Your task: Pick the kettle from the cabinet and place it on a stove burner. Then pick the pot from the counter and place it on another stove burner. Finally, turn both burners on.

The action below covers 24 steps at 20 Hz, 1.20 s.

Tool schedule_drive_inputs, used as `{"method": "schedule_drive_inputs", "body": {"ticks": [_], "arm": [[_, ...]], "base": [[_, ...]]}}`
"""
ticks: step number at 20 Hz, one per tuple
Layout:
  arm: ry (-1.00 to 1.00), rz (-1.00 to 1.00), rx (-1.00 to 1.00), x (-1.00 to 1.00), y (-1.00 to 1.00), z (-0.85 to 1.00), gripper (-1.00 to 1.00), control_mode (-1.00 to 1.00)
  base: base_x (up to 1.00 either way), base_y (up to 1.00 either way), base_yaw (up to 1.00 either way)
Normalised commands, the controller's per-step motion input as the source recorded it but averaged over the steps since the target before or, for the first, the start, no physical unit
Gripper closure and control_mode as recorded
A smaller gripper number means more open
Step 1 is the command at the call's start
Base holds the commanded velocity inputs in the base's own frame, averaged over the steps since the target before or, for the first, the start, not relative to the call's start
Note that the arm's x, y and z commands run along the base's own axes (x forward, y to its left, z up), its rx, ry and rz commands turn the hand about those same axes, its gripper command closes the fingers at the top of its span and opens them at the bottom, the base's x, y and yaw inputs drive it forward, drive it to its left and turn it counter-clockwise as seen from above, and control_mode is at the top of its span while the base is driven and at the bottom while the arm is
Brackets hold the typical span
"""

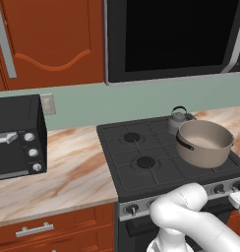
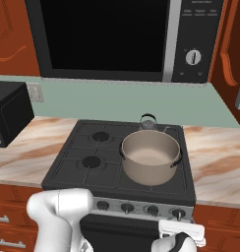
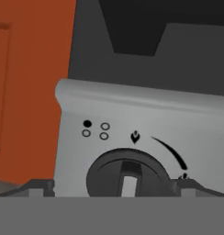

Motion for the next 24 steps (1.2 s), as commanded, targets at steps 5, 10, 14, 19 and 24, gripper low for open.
{"method": "schedule_drive_inputs", "body": {"ticks": [5, 10, 14, 19, 24], "arm": [[0.0, 0.02, 0.0, 0.01, 0.0, -0.01, -1.0, -1.0], [0.0, 0.02, 0.0, 0.0, 0.02, 0.0, -1.0, -1.0], [0.0, 0.01, 0.0, 0.17, 0.12, 0.0, 1.0, -1.0], [0.0, 0.01, 0.0, 0.13, 0.07, 0.0, 1.0, -1.0], [0.0, 0.01, 0.0, 0.11, 0.07, 0.0, 1.0, -1.0]], "base": [[0.0, 0.0, 0.0], [0.0, 0.0, 0.0], [0.0, 0.0, 0.0], [0.0, 0.0, 0.0], [0.0, 0.0, 0.0]]}}
